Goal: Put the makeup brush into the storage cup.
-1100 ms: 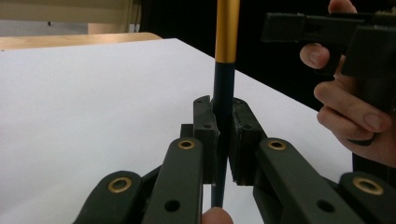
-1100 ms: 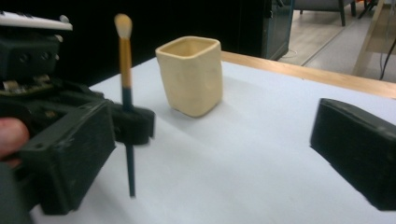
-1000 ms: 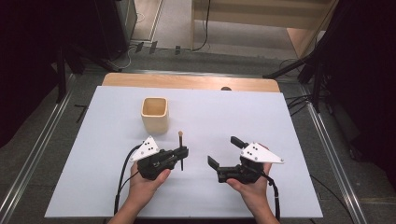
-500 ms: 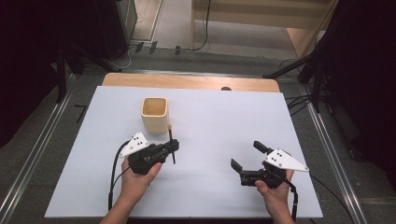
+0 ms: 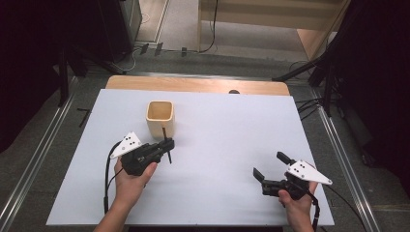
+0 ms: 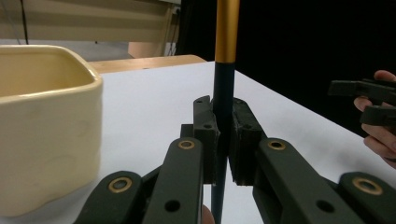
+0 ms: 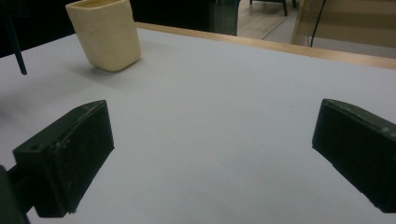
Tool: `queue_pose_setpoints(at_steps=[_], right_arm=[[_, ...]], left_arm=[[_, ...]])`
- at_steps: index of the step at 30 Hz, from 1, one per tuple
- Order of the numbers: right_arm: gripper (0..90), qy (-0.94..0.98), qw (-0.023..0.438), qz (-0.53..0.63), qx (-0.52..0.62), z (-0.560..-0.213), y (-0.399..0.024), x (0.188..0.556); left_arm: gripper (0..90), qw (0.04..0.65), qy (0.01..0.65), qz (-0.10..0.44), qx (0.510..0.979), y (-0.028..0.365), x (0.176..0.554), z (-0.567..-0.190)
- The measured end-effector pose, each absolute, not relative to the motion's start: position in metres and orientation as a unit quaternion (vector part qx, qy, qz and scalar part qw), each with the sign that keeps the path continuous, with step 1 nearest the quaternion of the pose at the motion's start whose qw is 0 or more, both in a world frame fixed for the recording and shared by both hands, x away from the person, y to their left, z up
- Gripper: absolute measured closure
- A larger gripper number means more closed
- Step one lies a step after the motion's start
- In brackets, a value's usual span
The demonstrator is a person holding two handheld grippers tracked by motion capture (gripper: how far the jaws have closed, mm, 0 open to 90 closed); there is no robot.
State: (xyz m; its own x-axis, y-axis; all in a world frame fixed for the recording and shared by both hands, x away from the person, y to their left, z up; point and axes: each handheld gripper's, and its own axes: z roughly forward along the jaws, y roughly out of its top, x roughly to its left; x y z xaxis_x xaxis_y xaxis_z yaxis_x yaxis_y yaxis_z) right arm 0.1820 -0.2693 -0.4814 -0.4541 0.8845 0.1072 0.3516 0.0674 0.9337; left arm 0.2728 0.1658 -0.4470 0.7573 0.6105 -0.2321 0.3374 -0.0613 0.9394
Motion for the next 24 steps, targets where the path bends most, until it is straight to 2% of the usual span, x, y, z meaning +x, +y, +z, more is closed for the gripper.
queue_pose_setpoints(at_steps=[24], right_arm=[[0.0,0.678,0.242,0.518,0.463,-0.49,-0.282,0.178]], left_arm=[[84.1,0.598,0.332,0.154,0.713,0.176,0.303,-0.422]])
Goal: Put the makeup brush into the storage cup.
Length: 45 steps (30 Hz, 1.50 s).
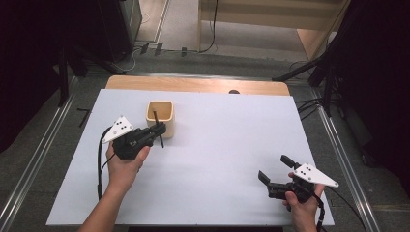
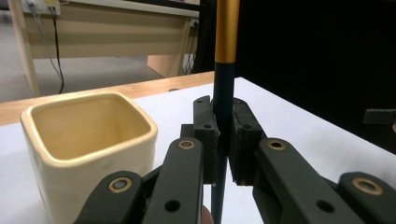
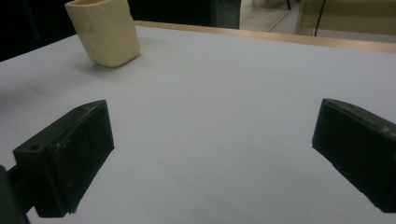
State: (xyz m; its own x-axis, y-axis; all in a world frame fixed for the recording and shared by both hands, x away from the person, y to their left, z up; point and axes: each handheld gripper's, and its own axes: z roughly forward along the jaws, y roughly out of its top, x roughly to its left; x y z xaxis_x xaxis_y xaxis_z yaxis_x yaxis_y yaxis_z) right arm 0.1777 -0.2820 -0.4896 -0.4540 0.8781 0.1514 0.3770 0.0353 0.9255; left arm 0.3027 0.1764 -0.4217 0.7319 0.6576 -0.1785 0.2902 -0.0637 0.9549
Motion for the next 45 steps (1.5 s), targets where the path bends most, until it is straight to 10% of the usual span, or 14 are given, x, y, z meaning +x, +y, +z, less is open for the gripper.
queue_pose_setpoints(at_steps=[45], right_arm=[[0.7,0.678,0.255,0.519,0.453,-0.49,-0.278,0.179]], left_arm=[[84.0,0.596,0.333,0.2,0.702,0.173,0.344,-0.39]])
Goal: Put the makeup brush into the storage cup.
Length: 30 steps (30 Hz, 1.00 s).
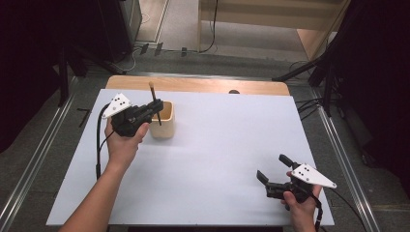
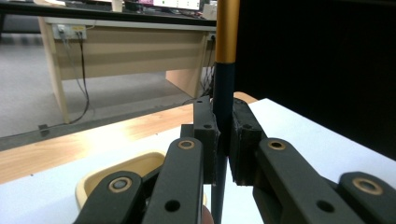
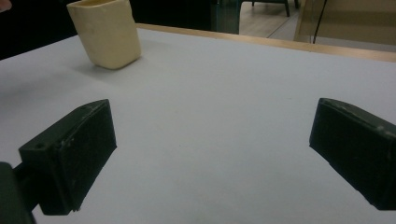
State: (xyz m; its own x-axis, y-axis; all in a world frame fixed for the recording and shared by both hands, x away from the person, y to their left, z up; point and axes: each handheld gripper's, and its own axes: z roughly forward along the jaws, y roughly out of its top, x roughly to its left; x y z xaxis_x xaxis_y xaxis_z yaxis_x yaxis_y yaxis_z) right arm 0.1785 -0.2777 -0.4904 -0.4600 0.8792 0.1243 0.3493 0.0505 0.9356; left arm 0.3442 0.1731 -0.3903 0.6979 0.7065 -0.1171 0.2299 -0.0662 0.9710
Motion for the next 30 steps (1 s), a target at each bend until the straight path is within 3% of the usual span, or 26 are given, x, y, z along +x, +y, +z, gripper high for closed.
queue_pose_setpoints(at_steps=[30], right_arm=[[0.8,0.682,0.255,0.515,0.452,-0.491,-0.276,0.179]], left_arm=[[83.9,0.592,0.361,0.232,0.682,0.17,0.371,-0.395]])
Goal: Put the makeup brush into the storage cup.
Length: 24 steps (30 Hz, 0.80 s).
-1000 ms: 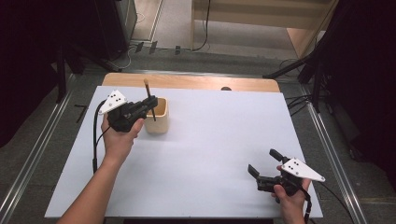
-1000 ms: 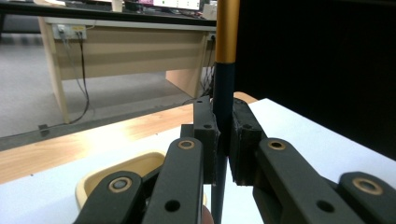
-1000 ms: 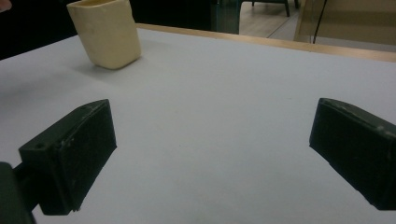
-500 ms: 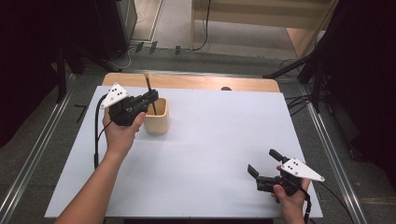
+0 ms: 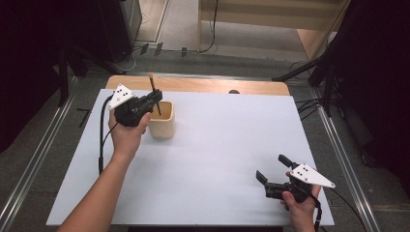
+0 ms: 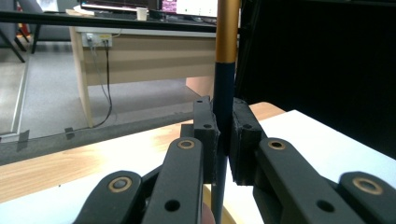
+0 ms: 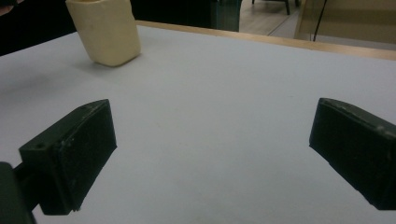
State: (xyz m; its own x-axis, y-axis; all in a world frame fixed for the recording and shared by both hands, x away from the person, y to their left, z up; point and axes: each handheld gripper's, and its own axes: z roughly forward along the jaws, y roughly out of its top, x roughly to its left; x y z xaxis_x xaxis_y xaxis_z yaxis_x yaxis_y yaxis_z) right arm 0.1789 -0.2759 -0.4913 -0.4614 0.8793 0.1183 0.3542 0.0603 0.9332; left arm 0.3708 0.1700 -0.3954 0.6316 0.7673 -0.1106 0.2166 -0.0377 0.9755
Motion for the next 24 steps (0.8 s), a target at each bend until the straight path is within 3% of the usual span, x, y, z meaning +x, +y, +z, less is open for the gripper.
queue_pose_setpoints(at_steps=[24], right_arm=[[1.6,0.681,0.255,0.515,0.454,-0.491,-0.275,0.179]], left_arm=[[83.8,0.564,0.388,0.232,0.691,0.171,0.377,-0.426]])
